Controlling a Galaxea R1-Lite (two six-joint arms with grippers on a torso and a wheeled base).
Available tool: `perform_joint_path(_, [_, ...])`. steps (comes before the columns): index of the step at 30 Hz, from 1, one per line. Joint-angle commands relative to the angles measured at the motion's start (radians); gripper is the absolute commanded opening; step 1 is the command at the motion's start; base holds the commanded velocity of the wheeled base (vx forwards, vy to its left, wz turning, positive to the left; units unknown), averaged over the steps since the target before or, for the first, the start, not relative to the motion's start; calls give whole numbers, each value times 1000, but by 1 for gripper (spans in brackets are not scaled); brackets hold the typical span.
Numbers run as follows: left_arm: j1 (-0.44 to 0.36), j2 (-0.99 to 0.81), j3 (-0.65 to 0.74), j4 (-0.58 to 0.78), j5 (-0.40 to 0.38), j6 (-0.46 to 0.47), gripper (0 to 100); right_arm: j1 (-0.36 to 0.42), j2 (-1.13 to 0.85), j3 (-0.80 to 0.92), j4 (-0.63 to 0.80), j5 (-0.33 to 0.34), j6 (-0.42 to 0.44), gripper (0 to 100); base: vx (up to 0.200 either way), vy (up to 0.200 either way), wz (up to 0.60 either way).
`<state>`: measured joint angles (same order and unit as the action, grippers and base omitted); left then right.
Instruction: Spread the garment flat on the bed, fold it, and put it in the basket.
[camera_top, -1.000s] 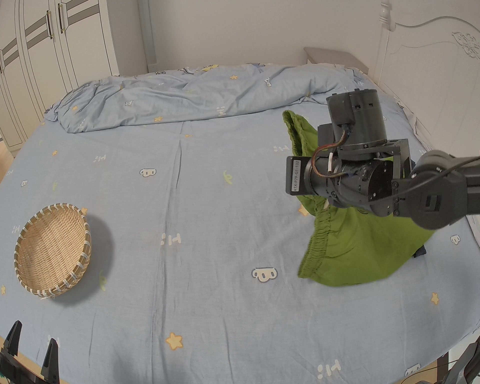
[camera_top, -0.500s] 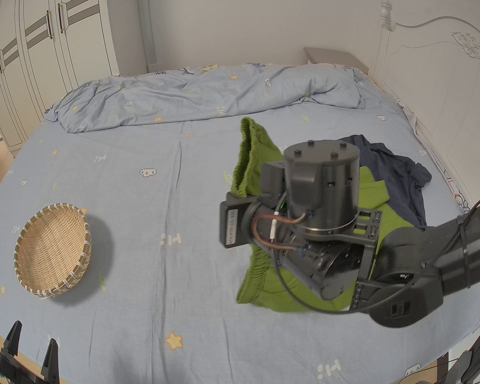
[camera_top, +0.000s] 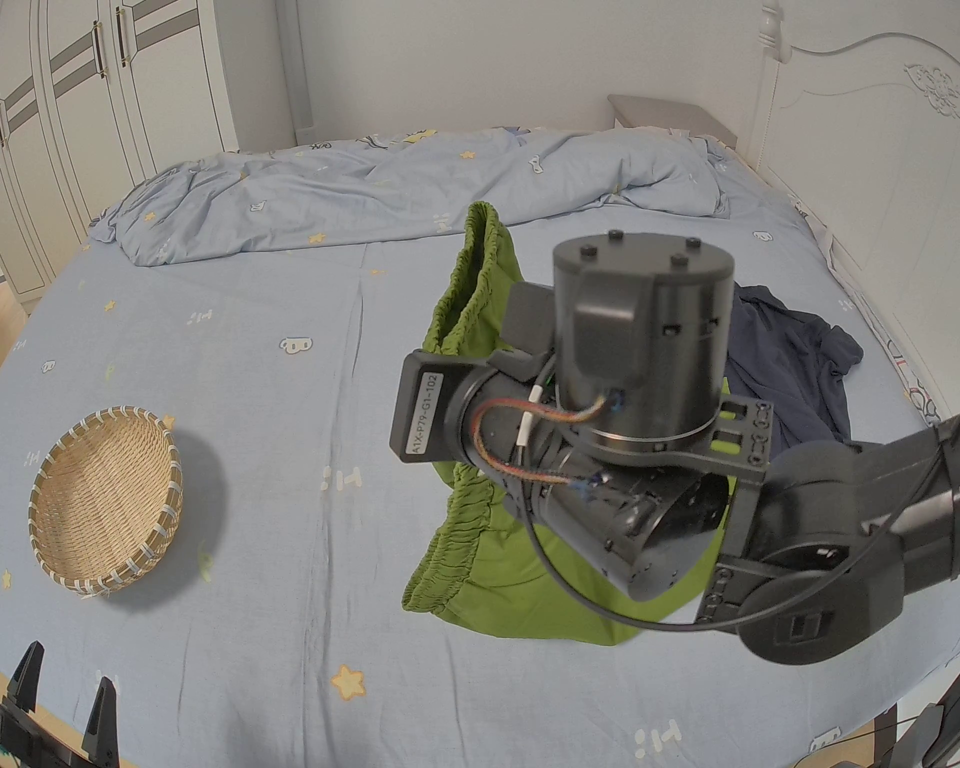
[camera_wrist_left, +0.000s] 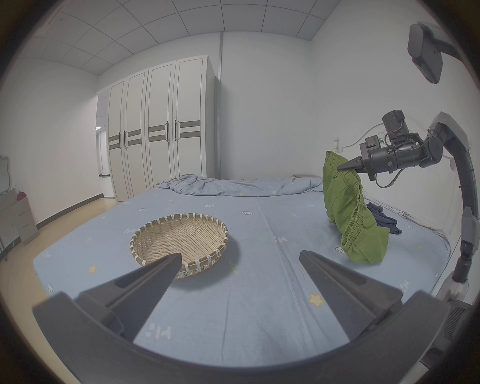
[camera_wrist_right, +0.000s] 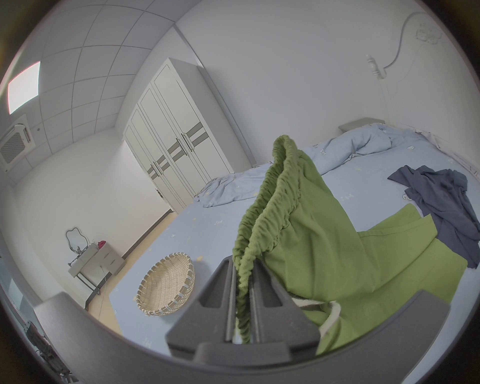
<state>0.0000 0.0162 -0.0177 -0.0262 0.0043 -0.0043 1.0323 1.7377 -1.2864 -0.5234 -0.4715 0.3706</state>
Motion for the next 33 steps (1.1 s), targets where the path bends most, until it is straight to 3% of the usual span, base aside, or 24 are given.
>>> perform_joint_path(1, [0,-16,18,0,0,0,100,-14,60,-10,-1,-1,-9,0,0,0,0])
perform_joint_path(11, [0,-16,18,-1,0,0,100,-41,174,-54,3,4,-21,0,0,0,0])
perform_joint_path(12, [0,-16,18,-1,0,0,100,-41,184,-60,6,4,-22,100,0,0,0])
perform_joint_path(26, [0,-16,18,-1,0,0,100,-52,194,-36,23,19,-68,100,0,0,0])
perform_joint_path(33, [0,-16,18,0,0,4,100,-201,8,125,23,19,-67,100,0,0,0])
